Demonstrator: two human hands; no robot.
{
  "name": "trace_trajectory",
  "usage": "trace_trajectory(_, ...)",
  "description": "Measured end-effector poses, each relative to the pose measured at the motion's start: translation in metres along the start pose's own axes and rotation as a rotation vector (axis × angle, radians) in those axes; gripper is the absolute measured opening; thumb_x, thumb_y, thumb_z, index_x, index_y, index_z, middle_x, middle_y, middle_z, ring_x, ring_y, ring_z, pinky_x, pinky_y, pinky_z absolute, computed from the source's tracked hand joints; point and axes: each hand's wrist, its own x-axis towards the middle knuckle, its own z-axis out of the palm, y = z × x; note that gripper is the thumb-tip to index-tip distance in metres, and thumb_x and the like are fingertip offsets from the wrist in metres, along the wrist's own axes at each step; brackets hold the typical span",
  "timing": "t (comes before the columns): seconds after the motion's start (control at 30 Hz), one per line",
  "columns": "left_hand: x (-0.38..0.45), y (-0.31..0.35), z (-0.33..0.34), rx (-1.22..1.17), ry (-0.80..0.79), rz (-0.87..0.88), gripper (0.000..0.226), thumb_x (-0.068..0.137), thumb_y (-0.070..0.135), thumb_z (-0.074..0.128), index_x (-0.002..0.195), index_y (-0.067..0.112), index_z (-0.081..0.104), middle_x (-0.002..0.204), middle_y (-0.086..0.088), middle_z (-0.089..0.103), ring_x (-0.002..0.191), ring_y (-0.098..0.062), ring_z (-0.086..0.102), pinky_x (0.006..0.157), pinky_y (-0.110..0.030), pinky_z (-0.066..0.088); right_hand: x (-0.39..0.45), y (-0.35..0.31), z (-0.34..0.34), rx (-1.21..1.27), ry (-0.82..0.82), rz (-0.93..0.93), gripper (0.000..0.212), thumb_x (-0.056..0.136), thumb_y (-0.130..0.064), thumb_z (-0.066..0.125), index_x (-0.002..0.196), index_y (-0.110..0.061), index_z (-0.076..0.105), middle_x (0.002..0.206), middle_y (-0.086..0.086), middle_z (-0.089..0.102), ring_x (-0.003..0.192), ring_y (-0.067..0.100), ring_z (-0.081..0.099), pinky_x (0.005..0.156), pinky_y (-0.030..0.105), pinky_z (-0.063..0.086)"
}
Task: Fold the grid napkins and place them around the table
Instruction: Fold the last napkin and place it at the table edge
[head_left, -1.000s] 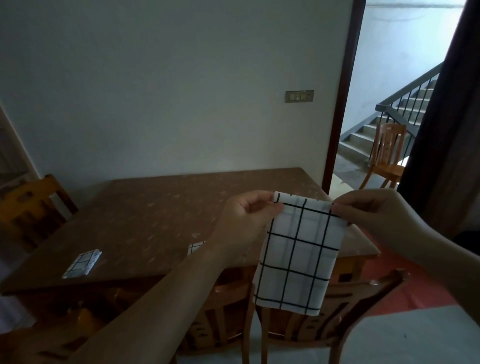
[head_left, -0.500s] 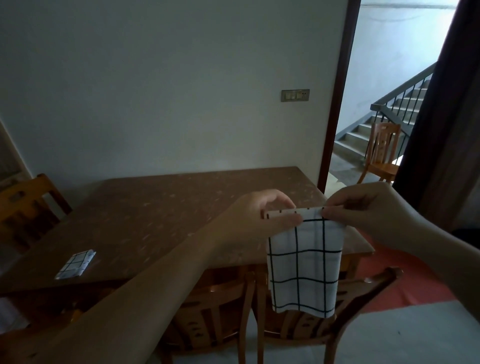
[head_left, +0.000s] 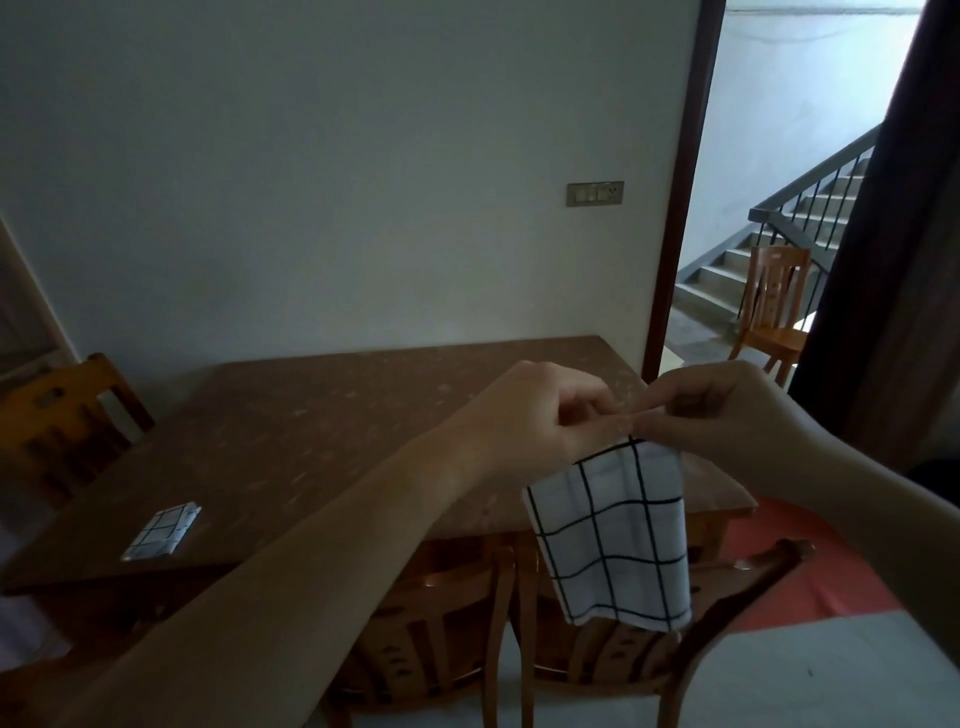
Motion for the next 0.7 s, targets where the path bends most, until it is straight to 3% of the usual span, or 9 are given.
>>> trace_trajectory(0.1,-0.001,-0.002,-0.003,-0.085,0.09,0.033,0.016,0.094,0.029,0.062,0.088,0.02,0.074,0.062,0.011,0.062,0.053,-0.009,0.052,0.052,-0.024,0.043,-0.004,0.001,0.002,0.056,-0.024,0.084,0.036,0.077,-0.052,0.062,0.08,-0.018,0.072,0.075,0.003,0.072,0.068,0.018,0.068,0.063,0.025,0.053)
trace_trajectory(0.17,-0.003,-0.006,-0.007,-0.109,0.147,0.021,0.015,0.095,0.028,0.061,0.087,0.023,0.073,0.066,0.011,0.066,0.055,-0.007,0.056,0.054,-0.022,0.047,-0.008,0.001,0.007,-0.024,-0.075,0.099,0.054,0.081,-0.064,0.051,0.075,-0.012,0.066,0.066,0.003,0.065,0.058,0.02,0.06,0.055,0.021,0.048)
trace_trajectory(0.27,-0.004,-0.013,-0.011,-0.095,0.187,-0.004,0.014,0.095,0.026,0.062,0.084,0.025,0.072,0.062,0.017,0.064,0.053,0.002,0.054,0.054,-0.013,0.043,-0.013,-0.001,0.013,-0.135,-0.023,0.108,0.04,0.087,-0.045,0.047,0.065,-0.015,0.061,0.054,-0.008,0.059,0.044,0.007,0.052,0.043,0.013,0.039)
trace_trajectory(0.43,-0.007,-0.022,-0.01,-0.14,0.206,-0.045,0.014,0.095,0.025,0.061,0.086,0.026,0.071,0.068,0.013,0.07,0.059,0.002,0.061,0.056,-0.01,0.046,-0.012,-0.001,0.012,-0.21,-0.018,0.127,0.03,0.083,-0.047,0.056,0.069,-0.022,0.065,0.05,-0.003,0.056,0.038,0.009,0.046,0.039,0.013,0.036)
trace_trajectory(0.57,-0.008,-0.03,-0.02,-0.217,0.279,-0.079,0.016,0.096,0.024,0.06,0.085,0.029,0.069,0.071,0.016,0.07,0.063,0.001,0.064,0.058,-0.011,0.047,-0.016,-0.001,0.012,-0.229,-0.114,0.149,0.045,0.069,-0.061,0.052,0.066,-0.019,0.065,0.047,-0.005,0.052,0.037,0.006,0.041,0.038,0.014,0.033)
trace_trajectory(0.63,-0.009,-0.033,-0.025,-0.206,0.271,-0.094,0.016,0.096,0.024,0.059,0.085,0.029,0.07,0.073,0.013,0.072,0.066,-0.002,0.066,0.06,-0.013,0.049,-0.015,0.0,0.012,-0.282,-0.137,0.142,0.059,0.07,-0.065,0.047,0.063,-0.009,0.062,0.044,-0.004,0.047,0.036,0.007,0.038,0.038,0.014,0.031)
trace_trajectory(0.7,-0.008,-0.034,-0.027,-0.207,0.276,-0.105,0.016,0.095,0.024,0.06,0.085,0.027,0.071,0.076,0.008,0.074,0.068,-0.004,0.067,0.062,-0.014,0.05,-0.014,0.0,0.012,-0.297,-0.148,0.111,0.056,0.075,-0.062,0.048,0.062,-0.01,0.061,0.044,-0.005,0.047,0.036,0.006,0.04,0.038,0.014,0.031)
